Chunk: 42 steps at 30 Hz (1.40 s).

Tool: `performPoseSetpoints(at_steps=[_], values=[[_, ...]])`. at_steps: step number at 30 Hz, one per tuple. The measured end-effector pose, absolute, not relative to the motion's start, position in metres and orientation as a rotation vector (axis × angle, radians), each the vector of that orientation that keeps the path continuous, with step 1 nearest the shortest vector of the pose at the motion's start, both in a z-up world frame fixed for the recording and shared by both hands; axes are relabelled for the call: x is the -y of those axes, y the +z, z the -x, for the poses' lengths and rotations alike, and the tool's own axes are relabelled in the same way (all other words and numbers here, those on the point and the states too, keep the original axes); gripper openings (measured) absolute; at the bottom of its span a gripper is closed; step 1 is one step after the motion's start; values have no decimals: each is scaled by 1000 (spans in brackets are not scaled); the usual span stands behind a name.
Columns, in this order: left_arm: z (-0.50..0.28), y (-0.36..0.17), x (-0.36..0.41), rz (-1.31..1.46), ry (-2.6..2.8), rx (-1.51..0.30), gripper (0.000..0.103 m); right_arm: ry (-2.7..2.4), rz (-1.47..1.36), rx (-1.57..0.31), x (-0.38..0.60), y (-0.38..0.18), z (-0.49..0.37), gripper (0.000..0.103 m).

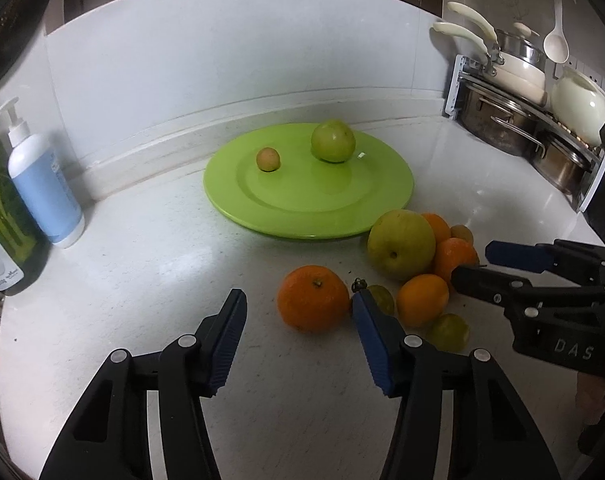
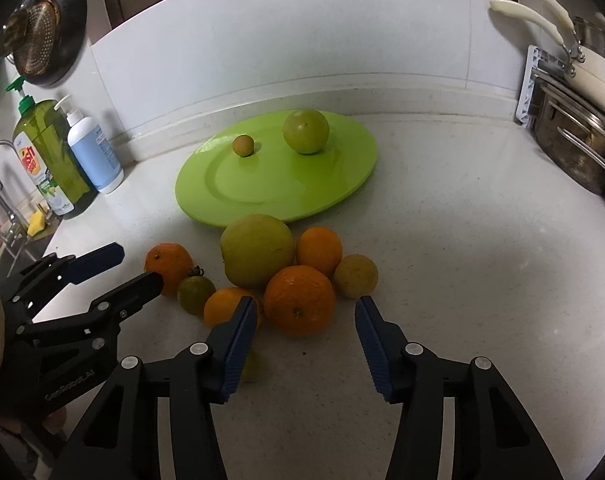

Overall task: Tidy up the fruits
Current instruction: 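Grasp a large orange with the left tool while the right tool grasps another orange, then carry both oranges onto the green plate and open both tools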

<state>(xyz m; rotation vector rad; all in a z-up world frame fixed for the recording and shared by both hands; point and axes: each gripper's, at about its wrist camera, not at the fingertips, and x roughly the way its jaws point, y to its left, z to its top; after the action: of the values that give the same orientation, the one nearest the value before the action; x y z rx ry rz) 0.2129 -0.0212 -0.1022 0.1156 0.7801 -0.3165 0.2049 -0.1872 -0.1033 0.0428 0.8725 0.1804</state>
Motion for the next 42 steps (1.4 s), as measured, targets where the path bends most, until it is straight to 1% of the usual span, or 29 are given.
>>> performPoseSetpoints(at_steps=[7, 22, 25, 27, 28, 29, 30, 42], values=[[-219, -107, 23, -102, -325, -805, 50, 191, -53, -876, 185, -106, -210, 48], [-231, -111, 28, -94, -328, -815, 50, 186, -82, -892, 188, -109, -216, 47], [-232, -112, 29, -88, -329, -819, 48, 193, -95, -899, 189, -111, -218, 47], [-233, -113, 29, -82, -331, -827, 48, 200, -104, -905, 190, -111, -220, 43], [-234, -113, 29, -79, -331, -831, 47, 203, -106, -907, 190, -111, -220, 43], [-234, -114, 29, -75, -335, -838, 46, 203, -105, -907, 189, -112, -220, 43], [-235, -115, 30, -74, -340, -843, 43, 204, -103, -907, 189, -112, -220, 43], [-223, -107, 28, -99, -300, -826, 43, 193, -83, -903, 188, -109, -212, 42]])
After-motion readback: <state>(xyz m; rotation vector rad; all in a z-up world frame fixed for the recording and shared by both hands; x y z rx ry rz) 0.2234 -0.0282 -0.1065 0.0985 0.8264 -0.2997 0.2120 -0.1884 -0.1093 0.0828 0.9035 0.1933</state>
